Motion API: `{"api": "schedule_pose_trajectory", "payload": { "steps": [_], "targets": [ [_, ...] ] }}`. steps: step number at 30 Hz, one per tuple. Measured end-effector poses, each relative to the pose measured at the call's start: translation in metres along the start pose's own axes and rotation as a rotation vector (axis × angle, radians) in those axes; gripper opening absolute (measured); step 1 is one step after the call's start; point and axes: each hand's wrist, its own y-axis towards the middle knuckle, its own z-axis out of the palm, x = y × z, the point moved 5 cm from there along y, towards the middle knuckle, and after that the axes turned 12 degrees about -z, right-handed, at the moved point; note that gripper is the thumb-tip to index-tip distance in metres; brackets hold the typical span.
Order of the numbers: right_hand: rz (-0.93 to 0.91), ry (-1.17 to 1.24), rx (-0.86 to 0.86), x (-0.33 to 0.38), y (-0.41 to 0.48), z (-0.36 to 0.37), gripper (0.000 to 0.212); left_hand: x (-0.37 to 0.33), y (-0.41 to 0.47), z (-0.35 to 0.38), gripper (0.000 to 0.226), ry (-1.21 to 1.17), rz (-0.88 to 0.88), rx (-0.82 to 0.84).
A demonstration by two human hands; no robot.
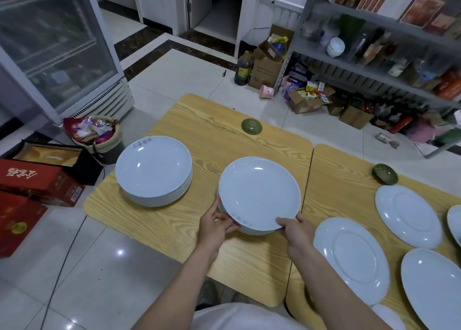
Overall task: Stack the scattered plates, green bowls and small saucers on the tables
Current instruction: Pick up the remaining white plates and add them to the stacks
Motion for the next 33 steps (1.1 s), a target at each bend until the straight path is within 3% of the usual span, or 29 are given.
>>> {"api": "schedule_pose_trajectory", "payload": {
  "steps": [6,9,15,22,26,29,33],
  "targets": [
    [-0.049,-0.128,-0.105,-0.002,0.008,0.000,0.041,0.000,-0.001,-0.001,0.080,0.027,-0.018,-0.005],
    [-0.028,-0.132,-0.103,-0.005,0.009,0.001,0.048,-0.001,-0.001,-0.003,0.079,0.038,-0.024,-0.007],
    [-0.011,-0.168,-0.121,-0.006,0.008,0.001,0.057,-0.017,-0.001,-0.009,0.057,0.249,0.038,-0.072],
    [-0.035,-0.251,-0.009,0.002,0.004,-0.016,0.036,-0.054,-0.011,0.015,0.036,0.818,0.328,-0.082],
    [-0.122,-0.407,0.237,0.023,-0.003,-0.028,0.052,-0.055,-0.019,0.053,0.041,1.231,0.465,0.037],
    [-0.299,-0.673,0.400,0.047,-0.010,-0.048,0.062,-0.048,-0.035,0.092,0.049,1.559,0.596,0.122],
    [-0.503,-1.035,0.417,0.073,-0.020,-0.099,0.074,-0.030,-0.067,0.150,0.057,1.846,0.785,0.154]
  ]
}}
